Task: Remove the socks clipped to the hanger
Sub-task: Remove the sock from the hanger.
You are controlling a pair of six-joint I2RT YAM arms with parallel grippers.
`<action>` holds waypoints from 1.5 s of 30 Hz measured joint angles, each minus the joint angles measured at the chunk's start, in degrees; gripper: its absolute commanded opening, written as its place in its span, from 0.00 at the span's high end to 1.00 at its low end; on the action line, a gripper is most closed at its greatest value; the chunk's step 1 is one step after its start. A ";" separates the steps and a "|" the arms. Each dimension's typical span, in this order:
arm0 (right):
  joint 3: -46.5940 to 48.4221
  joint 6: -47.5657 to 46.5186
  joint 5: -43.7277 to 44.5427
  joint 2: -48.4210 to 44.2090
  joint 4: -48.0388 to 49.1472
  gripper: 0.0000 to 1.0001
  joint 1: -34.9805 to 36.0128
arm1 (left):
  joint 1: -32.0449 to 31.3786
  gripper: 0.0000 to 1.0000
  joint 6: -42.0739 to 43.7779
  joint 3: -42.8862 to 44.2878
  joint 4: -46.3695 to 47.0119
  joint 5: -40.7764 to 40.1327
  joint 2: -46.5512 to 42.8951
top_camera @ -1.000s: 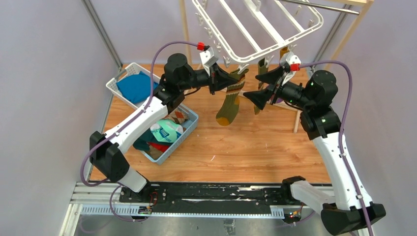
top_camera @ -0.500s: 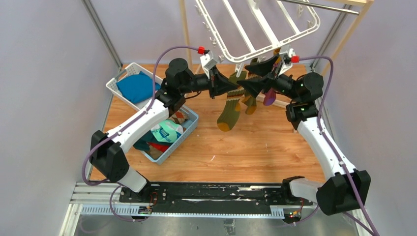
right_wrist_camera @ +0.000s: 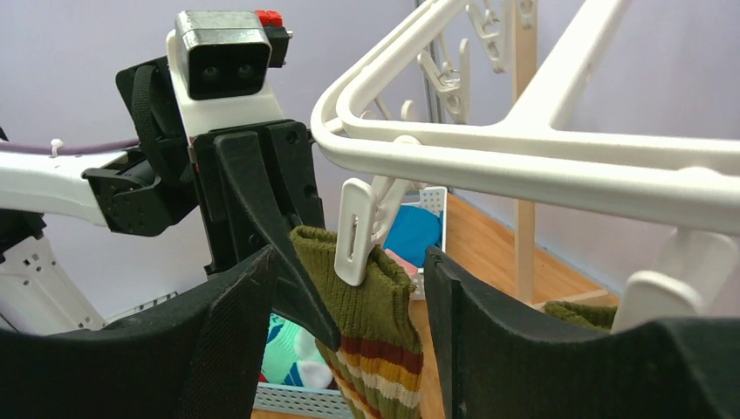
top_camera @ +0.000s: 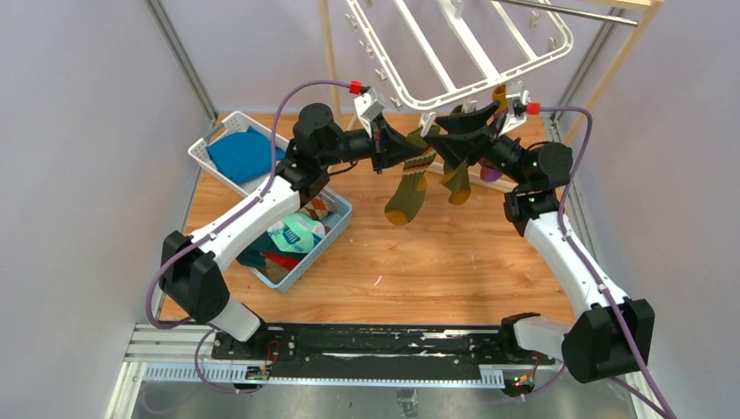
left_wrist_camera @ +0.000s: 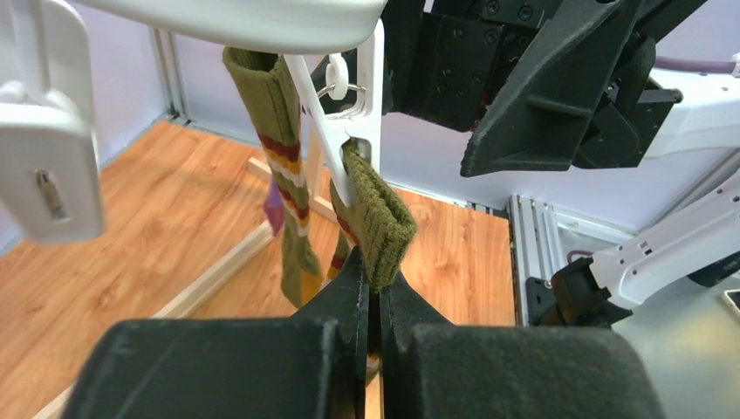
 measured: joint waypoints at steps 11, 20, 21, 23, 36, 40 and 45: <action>-2.45 7.98 6.84 -0.02 0.31 0.41 1.29 | -1.49 1.00 -0.83 0.00 0.09 -0.02 0.96; -2.67 14.10 6.95 3.52 7.23 0.41 1.42 | -1.51 1.00 -1.07 0.00 0.17 0.31 0.96; -2.25 15.02 6.45 4.35 8.57 0.42 1.42 | -1.51 1.00 -1.09 0.00 0.20 0.33 0.96; -1.16 16.55 5.75 5.88 10.56 0.43 1.44 | -1.51 1.00 -1.14 0.00 0.20 0.33 0.96; 0.26 20.63 3.48 7.26 17.40 0.60 1.33 | -1.51 1.00 -1.66 -0.02 0.33 0.22 0.94; 0.26 21.05 3.43 7.17 18.12 0.63 0.96 | -1.51 1.00 -1.77 -0.02 0.48 0.17 0.92; 0.26 20.85 3.43 7.04 18.08 0.71 0.57 | -1.51 1.00 -1.90 -0.02 0.50 0.11 0.90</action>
